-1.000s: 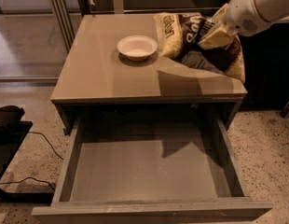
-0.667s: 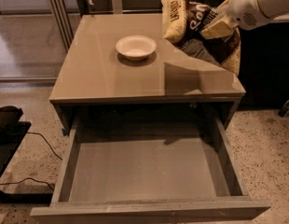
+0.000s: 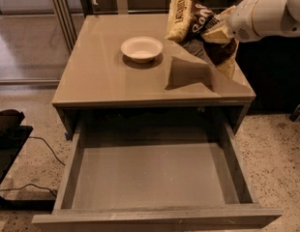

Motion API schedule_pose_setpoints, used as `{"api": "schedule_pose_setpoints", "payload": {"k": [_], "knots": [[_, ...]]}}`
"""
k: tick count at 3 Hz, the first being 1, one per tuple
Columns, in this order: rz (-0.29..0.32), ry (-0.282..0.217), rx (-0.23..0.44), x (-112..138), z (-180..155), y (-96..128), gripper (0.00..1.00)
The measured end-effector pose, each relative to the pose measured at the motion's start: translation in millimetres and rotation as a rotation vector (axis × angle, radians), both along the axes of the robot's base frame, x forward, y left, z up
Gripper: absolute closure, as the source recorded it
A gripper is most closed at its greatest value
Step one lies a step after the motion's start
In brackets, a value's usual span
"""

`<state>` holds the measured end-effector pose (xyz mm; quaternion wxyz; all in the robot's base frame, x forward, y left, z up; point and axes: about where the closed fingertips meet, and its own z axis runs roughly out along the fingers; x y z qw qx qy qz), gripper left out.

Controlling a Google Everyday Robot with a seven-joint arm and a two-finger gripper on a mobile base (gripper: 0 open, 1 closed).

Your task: Pick brown chip bag from top drawer and place on counter

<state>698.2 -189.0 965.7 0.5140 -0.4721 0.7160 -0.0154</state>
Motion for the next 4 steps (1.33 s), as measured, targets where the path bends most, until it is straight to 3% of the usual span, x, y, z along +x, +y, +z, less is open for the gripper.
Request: {"api": "schedule_pose_setpoints", "payload": {"k": [1, 2, 4], "knots": [[-0.017, -0.010, -0.053, 9.1, -18.3, -2.6, 1.00], [-0.025, 0.021, -0.117, 5.6, -40.3, -11.2, 1.00], [0.007, 0.091, -0.146, 0.1, -76.3, -1.9, 1.00]]}}
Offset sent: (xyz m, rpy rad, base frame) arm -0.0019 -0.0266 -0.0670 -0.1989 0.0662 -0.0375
